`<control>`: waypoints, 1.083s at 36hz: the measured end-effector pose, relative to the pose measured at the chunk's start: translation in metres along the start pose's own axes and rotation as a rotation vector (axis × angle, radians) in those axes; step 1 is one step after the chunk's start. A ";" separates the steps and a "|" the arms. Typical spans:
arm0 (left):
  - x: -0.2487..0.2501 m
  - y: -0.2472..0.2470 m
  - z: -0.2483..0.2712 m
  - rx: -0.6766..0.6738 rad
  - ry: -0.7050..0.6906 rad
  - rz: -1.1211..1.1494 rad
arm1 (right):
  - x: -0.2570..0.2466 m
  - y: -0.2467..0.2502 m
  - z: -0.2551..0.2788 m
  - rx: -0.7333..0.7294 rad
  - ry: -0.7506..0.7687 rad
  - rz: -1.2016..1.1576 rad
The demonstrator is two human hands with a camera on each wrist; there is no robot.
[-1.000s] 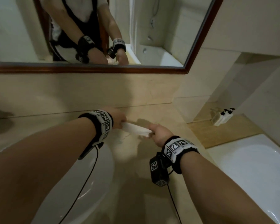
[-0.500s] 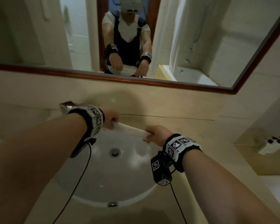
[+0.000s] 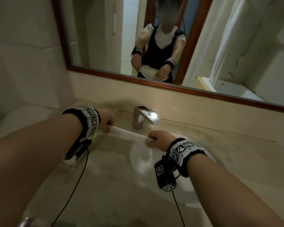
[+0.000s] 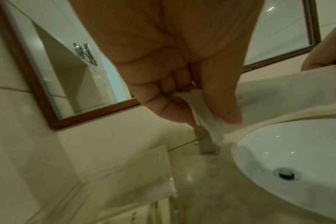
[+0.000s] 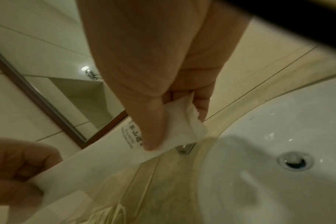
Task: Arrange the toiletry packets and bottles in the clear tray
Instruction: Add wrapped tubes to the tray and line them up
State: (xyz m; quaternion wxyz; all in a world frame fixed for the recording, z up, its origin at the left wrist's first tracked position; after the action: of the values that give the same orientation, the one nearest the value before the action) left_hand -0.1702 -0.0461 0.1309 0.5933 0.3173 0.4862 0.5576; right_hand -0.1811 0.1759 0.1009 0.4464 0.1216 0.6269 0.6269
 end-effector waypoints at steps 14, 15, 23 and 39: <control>-0.165 -0.066 0.025 -0.041 0.203 0.059 | -0.119 -0.062 -0.075 -0.107 0.110 -0.021; -0.177 -0.074 0.026 -0.052 0.224 0.061 | -0.127 -0.069 -0.080 -0.114 0.123 -0.040; -0.231 -0.131 0.025 -0.123 0.312 0.148 | -0.157 -0.114 -0.110 -0.171 0.096 -0.003; -0.270 -0.176 0.000 -0.070 0.407 0.426 | -0.178 -0.154 -0.139 -0.191 0.086 0.056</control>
State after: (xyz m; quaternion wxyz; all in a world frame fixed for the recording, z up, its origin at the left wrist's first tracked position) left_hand -0.0823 -0.3394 0.0295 0.3638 0.2733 0.4978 0.7383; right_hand -0.1156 -0.0733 0.0101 0.4109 0.0689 0.5794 0.7005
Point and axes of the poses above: each hand's wrist, its own z-axis away from the middle knuckle, its own y-axis out of the back of the hand, x = y × z, the point moved 2 cm from there along -z, towards the middle knuckle, and after that the axes turned 12 degrees about y, right-handed, at the moved point
